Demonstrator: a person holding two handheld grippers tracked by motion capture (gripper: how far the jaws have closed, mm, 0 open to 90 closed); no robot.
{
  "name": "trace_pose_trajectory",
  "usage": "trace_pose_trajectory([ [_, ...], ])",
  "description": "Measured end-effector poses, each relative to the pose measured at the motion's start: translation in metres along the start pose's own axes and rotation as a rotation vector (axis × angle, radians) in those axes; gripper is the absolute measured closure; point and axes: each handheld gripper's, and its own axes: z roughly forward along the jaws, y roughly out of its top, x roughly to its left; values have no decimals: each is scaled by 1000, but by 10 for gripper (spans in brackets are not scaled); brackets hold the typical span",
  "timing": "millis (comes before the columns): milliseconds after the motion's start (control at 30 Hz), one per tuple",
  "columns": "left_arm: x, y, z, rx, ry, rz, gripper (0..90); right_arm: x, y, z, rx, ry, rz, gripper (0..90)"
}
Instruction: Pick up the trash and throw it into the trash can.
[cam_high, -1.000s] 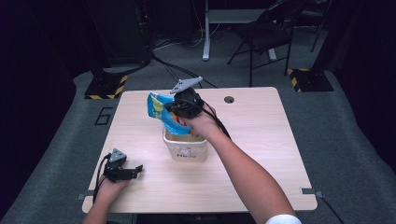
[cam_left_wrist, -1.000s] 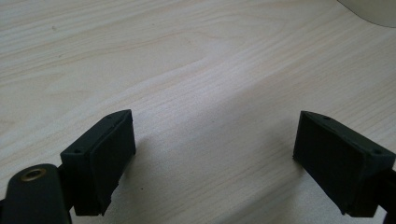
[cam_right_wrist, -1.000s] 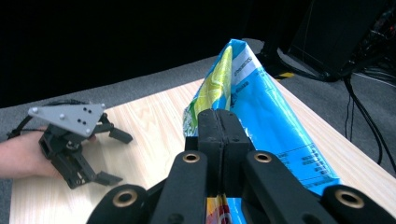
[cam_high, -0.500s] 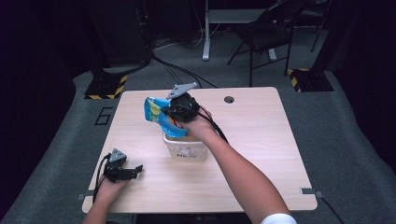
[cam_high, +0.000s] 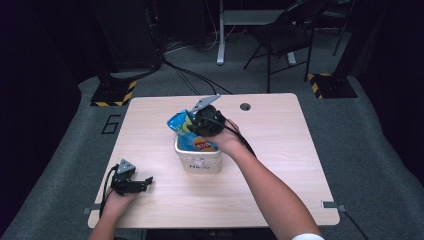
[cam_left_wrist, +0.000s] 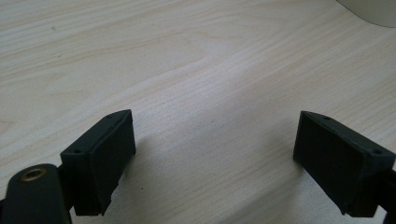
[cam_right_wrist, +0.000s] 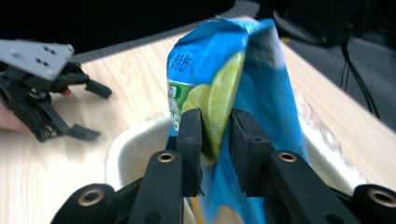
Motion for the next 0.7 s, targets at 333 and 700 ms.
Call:
trace_pose_trajectory([
  [333,0,0,1,-4,-1,-1,124,-11,-30,-24,7,-47,38,647],
  [700,1,2,2,-3,2,-1,125,-19,-59,-58,-25,-105,69,591],
])
